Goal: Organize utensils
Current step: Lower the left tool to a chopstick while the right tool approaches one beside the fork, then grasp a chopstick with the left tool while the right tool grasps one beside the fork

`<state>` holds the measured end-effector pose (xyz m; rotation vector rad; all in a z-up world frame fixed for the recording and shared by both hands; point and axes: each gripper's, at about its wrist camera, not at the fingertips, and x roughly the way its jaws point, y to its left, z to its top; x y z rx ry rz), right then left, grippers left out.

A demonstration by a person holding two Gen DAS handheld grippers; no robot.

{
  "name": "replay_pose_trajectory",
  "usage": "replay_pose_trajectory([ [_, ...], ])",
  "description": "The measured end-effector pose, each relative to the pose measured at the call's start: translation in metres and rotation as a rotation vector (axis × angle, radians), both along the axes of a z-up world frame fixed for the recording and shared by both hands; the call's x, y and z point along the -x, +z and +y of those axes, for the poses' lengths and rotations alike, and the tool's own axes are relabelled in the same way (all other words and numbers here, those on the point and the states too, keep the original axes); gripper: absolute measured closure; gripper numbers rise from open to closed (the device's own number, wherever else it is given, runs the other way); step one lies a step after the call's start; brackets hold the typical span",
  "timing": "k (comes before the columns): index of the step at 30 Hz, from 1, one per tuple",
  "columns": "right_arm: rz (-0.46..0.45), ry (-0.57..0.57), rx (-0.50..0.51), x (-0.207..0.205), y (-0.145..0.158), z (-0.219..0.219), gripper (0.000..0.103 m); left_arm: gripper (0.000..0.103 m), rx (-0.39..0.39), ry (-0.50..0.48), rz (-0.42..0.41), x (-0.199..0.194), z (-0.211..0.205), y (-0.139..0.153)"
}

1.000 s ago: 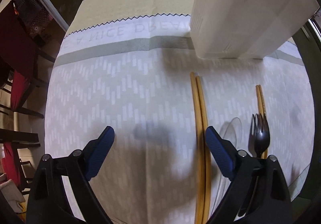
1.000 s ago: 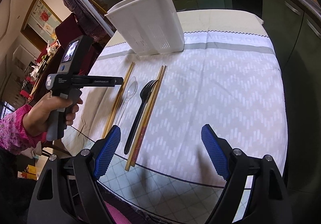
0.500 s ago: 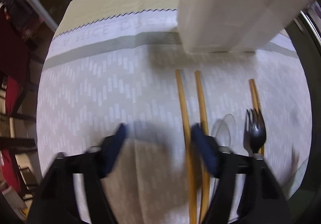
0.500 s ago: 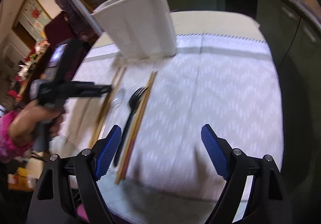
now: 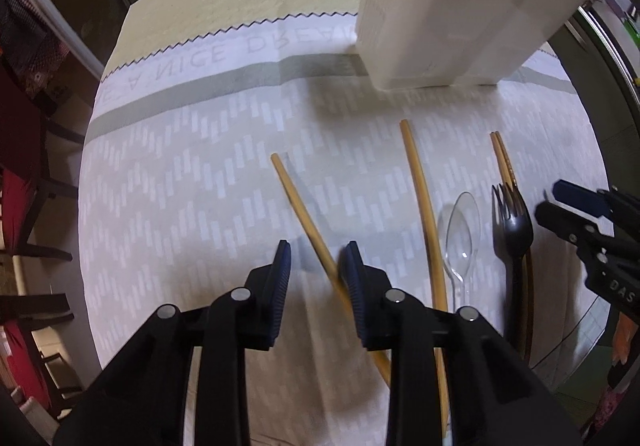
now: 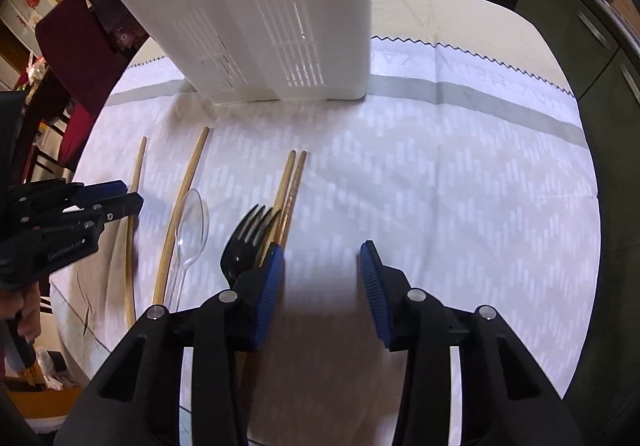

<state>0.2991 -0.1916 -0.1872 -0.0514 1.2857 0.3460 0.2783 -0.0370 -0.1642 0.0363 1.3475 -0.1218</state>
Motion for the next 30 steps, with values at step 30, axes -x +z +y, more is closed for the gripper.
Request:
replay_pose_trajectory([
  [30, 0.042, 0.089, 0.134, -0.01, -0.015, 0.065, 0.092, 0.078, 0.017, -0.05, 0.096, 0.012, -0.015, -0.002],
])
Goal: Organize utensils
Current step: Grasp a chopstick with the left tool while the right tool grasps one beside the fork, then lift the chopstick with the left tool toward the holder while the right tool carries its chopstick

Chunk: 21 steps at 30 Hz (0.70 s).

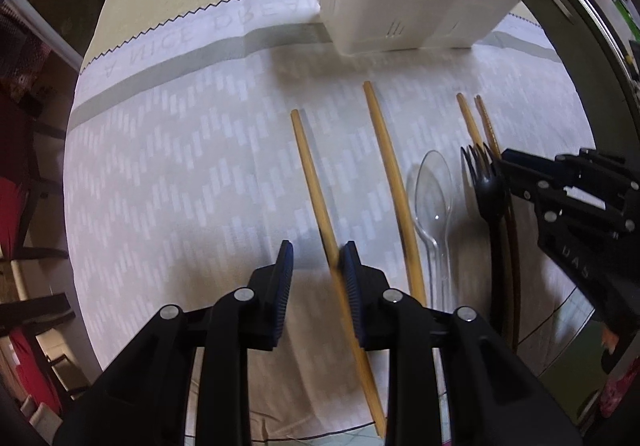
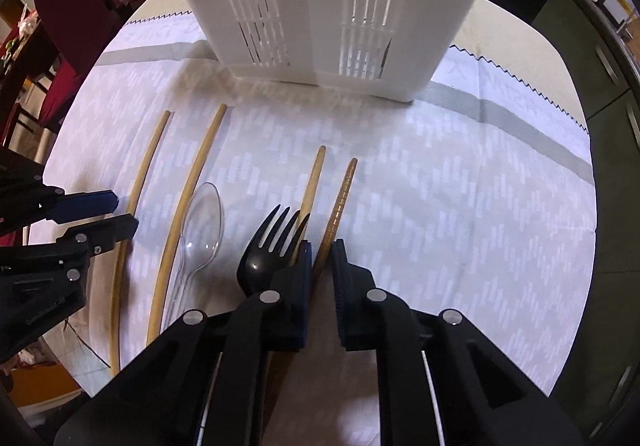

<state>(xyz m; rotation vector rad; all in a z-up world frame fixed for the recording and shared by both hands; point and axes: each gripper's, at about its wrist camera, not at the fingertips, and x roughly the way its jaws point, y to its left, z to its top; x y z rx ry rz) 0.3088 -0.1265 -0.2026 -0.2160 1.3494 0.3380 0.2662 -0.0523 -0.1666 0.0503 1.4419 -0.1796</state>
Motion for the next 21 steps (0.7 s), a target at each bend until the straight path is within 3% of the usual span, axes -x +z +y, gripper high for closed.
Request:
replay_pose_trajectory([
  [4, 0.026, -0.038, -0.054, -0.006, 0.0, -0.012, 0.096, 0.079, 0.017, 0.0, -0.017, -0.023, 0.002, -0.002],
  [8, 0.007, -0.059, -0.087, -0.005, 0.002, -0.024, 0.096, 0.095, 0.032, -0.011, -0.023, -0.031, 0.001, -0.003],
  [14, -0.065, -0.09, -0.174, 0.007, 0.03, -0.049, 0.096, 0.096, 0.071, -0.033, -0.03, -0.041, -0.003, -0.005],
  [21, -0.152, -0.109, -0.266, 0.035, 0.072, -0.077, 0.096, 0.097, 0.064, -0.089, -0.116, -0.019, 0.012, 0.016],
])
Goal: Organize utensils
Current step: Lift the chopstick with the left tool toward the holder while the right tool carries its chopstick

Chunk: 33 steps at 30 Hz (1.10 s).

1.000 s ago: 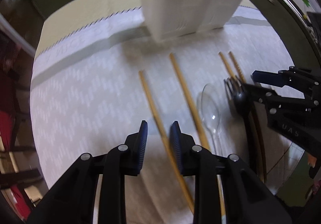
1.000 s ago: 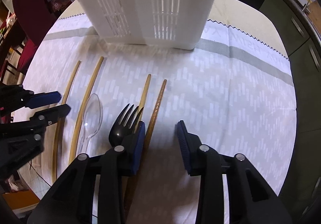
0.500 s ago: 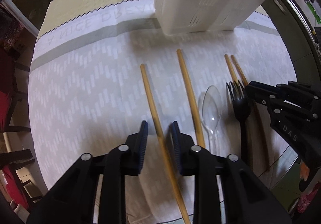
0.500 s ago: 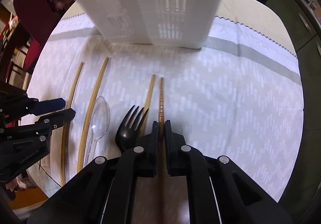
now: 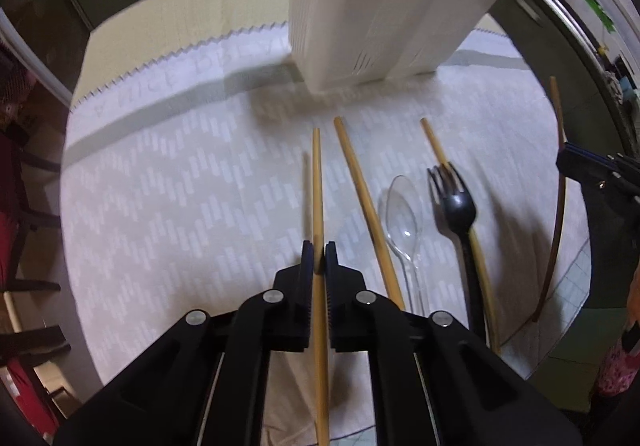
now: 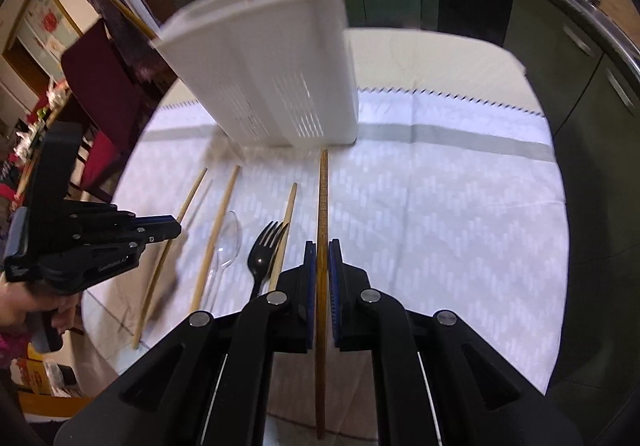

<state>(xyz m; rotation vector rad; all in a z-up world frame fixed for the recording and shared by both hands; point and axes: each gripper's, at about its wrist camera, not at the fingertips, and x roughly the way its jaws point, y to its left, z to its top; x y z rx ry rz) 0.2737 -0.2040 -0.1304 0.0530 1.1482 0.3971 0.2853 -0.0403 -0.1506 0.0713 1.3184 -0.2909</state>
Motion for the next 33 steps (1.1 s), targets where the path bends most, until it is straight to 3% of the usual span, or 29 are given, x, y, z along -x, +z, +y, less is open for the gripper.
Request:
replay_pose_trajectory([
  [11, -0.102, -0.012, -0.06, 0.043, 0.052, -0.043, 0.096, 0.097, 0.03, -0.041, -0.111, 0.037, 0.019, 0.059],
  [22, -0.166, 0.009, -0.081, 0.071, 0.074, -0.047, 0.096, 0.097, 0.062, -0.072, -0.215, 0.078, 0.023, 0.104],
  [33, -0.216, 0.023, -0.09, 0.082, 0.095, -0.044, 0.096, 0.097, 0.094, -0.092, -0.276, 0.089, 0.022, 0.136],
])
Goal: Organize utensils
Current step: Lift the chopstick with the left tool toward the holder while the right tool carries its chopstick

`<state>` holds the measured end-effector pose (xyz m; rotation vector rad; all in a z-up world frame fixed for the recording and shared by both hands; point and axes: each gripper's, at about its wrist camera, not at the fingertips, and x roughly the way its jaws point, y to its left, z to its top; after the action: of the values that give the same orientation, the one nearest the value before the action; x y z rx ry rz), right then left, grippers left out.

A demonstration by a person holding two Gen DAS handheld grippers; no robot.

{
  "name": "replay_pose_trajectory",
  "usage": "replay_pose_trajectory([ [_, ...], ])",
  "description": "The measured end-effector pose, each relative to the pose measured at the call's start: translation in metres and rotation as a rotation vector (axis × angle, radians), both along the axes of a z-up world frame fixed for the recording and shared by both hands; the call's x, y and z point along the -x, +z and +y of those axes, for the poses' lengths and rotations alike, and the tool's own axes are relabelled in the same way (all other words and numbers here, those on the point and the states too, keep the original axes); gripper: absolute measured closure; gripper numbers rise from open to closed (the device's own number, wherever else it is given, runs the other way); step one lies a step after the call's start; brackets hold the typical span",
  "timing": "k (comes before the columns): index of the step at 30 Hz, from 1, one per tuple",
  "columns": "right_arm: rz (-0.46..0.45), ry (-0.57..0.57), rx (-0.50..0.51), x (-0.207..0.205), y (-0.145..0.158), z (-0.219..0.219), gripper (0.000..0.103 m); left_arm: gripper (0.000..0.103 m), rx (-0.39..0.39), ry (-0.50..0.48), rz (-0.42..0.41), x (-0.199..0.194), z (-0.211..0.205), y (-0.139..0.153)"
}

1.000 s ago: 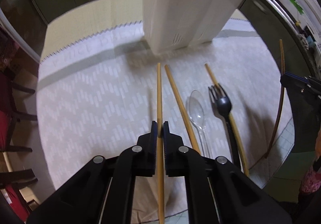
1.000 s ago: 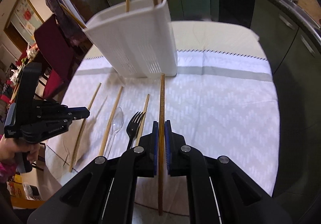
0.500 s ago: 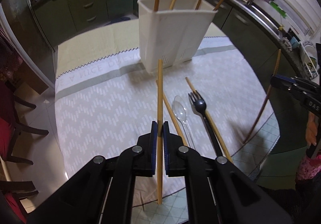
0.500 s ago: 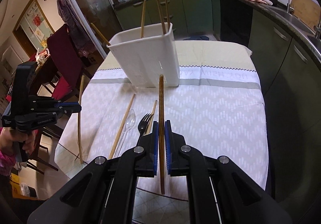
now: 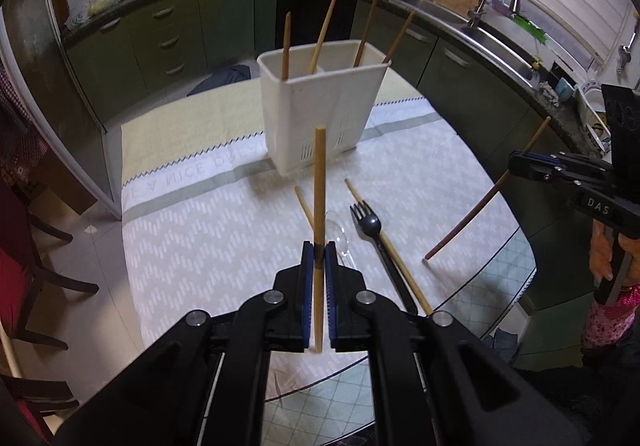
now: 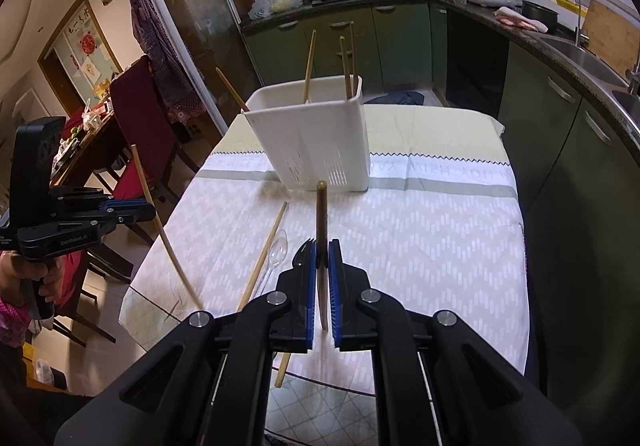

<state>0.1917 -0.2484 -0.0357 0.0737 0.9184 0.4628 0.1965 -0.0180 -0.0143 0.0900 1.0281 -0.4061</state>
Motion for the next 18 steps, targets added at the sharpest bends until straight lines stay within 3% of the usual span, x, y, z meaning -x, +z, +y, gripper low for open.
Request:
replay_pose_trajectory([
  [10, -0.028, 0.003, 0.008, 0.0, 0.018, -0.004, 0.096, 0.097, 0.036, -0.036, -0.042, -0.007, -0.013, 0.038],
  [18, -0.068, 0.018, -0.003, -0.006, 0.05, -0.006, 0.096, 0.097, 0.052, -0.057, -0.099, -0.025, -0.025, 0.094],
])
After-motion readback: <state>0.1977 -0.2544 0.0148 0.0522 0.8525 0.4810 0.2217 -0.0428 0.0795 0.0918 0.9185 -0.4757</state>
